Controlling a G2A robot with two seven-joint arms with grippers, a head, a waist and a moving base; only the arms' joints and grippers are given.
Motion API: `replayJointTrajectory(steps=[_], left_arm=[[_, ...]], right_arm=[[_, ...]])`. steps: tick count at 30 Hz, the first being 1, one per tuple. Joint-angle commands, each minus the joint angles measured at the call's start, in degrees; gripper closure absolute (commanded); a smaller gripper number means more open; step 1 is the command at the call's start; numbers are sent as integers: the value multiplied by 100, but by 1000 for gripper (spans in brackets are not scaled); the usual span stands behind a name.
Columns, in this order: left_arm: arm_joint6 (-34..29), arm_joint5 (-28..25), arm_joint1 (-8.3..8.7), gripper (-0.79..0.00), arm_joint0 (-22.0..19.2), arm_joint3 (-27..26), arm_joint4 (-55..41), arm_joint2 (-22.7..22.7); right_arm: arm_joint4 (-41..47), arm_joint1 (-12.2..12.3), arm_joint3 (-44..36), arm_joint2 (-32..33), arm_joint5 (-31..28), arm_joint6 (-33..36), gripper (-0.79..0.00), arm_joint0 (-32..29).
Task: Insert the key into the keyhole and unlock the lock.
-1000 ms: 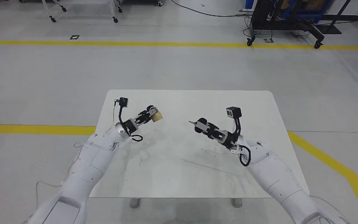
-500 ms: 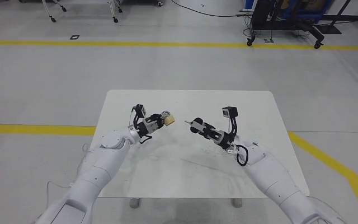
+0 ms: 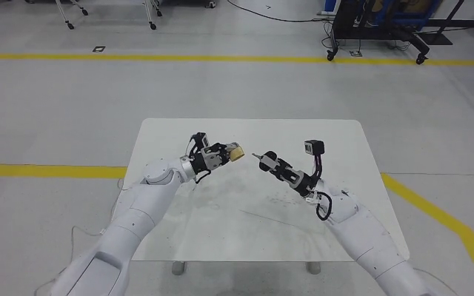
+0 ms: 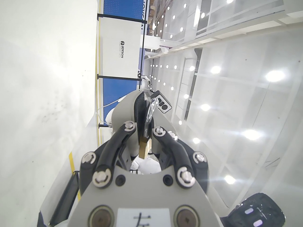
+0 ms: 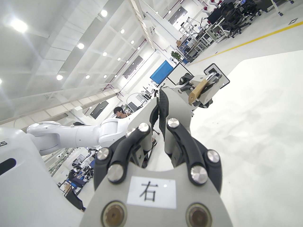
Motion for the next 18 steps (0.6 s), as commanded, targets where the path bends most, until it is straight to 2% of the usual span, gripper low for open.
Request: replayJointTrajectory(steps=[1, 5, 8, 13, 18], left_arm=[[-1, -6, 0, 0, 0, 0, -3, 0], [41, 105, -5, 0, 46, -73, 26, 25], [83, 732, 4, 0, 19, -202, 107, 42], [-9, 1931, -32, 0, -129, -149, 256, 219], [-3, 2911, -87, 0, -377, -56, 575, 457]], right_arm=[[-1, 0, -1, 0, 0, 0, 0, 0], [-1, 0, -1, 0, 0, 0, 0, 0], [15, 2, -96, 17, 147, 56, 0, 1], [-642, 95, -229, 279, 478, 590, 0, 209], [-2520, 256, -720, 752, 697, 871, 0, 280]])
